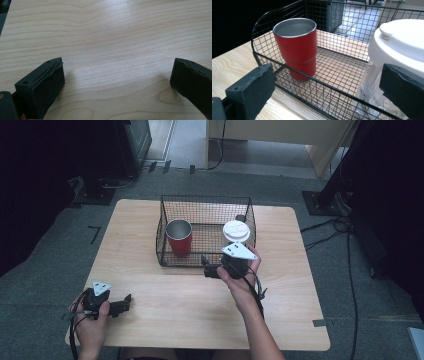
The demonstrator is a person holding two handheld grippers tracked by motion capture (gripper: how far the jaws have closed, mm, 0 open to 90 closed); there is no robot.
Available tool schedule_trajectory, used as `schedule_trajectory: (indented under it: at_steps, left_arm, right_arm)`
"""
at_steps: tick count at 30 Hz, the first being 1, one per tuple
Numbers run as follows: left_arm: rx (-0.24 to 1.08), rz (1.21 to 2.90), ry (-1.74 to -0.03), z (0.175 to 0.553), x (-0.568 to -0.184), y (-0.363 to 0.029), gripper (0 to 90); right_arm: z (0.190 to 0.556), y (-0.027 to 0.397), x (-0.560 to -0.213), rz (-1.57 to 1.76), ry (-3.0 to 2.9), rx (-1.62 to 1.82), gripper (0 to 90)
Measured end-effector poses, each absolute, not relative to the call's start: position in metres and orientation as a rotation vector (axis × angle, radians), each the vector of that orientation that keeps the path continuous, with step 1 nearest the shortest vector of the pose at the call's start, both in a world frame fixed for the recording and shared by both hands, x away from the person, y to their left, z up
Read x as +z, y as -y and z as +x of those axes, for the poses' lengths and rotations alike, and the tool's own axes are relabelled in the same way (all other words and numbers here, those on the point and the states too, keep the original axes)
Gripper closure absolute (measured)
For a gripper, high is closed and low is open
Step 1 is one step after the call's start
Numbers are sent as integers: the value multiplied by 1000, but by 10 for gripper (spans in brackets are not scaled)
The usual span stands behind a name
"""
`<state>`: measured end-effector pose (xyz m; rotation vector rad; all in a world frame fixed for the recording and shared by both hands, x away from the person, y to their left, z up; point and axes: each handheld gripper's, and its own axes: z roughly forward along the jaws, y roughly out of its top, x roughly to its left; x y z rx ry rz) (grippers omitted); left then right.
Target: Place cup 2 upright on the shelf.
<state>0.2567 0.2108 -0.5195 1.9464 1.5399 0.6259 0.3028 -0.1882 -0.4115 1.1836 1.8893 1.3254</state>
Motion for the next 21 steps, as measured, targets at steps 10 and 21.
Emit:
schedule_trajectory:
  at_steps: [10, 21]
  left_arm:
    - [626, 1945, -1540, 257, -520, -211, 0]
    - [625, 1948, -1539, 257, -520, -211, 0]
  right_arm:
    - [287, 206, -416, 1198, -1870, 1338, 1]
    - [276, 237, -424, 1248, -1826, 1322, 1]
